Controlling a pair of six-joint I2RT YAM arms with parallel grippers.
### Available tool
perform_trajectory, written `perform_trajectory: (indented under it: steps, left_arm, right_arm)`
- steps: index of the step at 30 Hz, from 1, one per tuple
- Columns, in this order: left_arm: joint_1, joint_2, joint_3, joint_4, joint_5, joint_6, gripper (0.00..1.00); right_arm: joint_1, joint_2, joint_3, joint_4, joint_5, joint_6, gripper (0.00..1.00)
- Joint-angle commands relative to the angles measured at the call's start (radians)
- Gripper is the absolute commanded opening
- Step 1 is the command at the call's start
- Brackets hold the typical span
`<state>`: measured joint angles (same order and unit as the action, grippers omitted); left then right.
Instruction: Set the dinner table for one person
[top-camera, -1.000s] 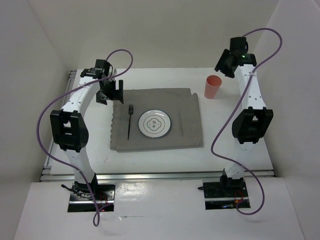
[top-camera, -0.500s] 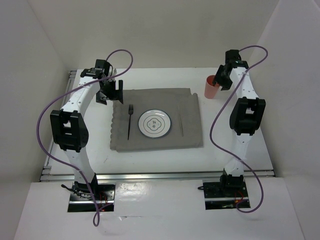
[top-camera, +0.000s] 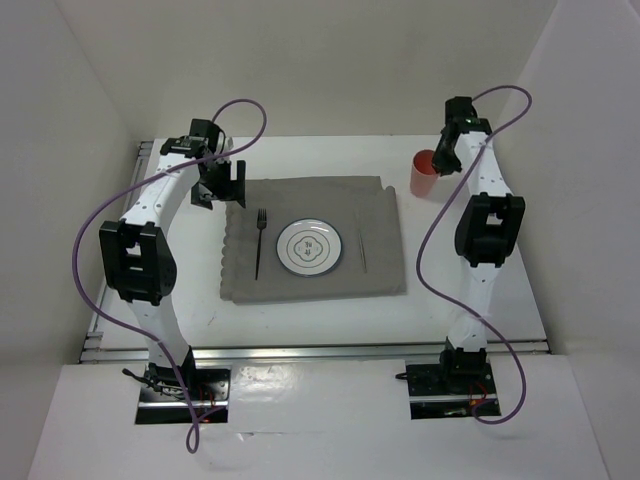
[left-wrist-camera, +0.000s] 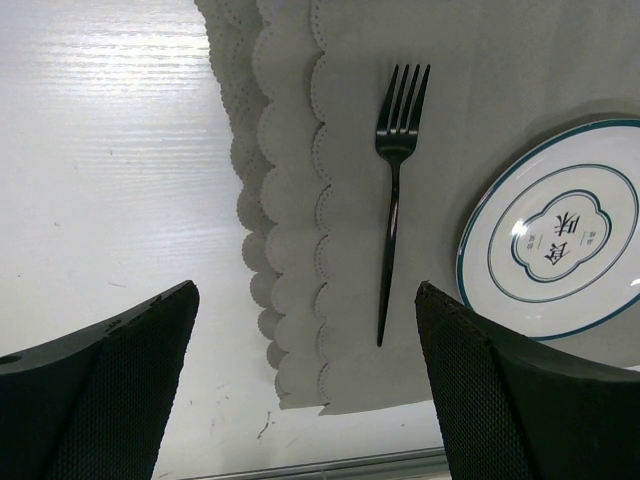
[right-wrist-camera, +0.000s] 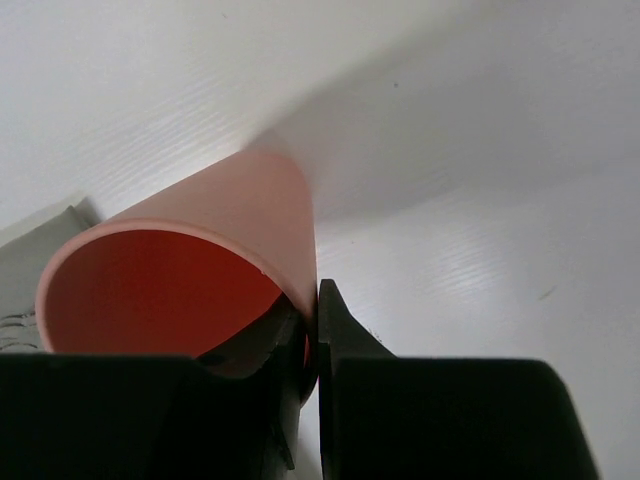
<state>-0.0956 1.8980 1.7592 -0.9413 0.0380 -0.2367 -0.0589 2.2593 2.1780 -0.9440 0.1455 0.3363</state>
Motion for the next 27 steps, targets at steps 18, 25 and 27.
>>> perform_trajectory:
  steps: [18,25,27]
  left_arm:
    - [0.002,-0.068,-0.056,0.026,0.002,0.031,0.94]
    - [0.002,-0.068,-0.056,0.035,0.02,0.031,0.94]
    - [0.002,-0.068,-0.066,0.035,0.02,0.031,0.94]
  right_arm:
    - [0.413,0.022,0.16,-0.061,-0.026,-0.056,0.0]
    - [0.441,0.065,0.181,-0.052,-0.058,-0.056,0.0]
    - [0.441,0.085,0.181,-0.073,-0.035,-0.046,0.0]
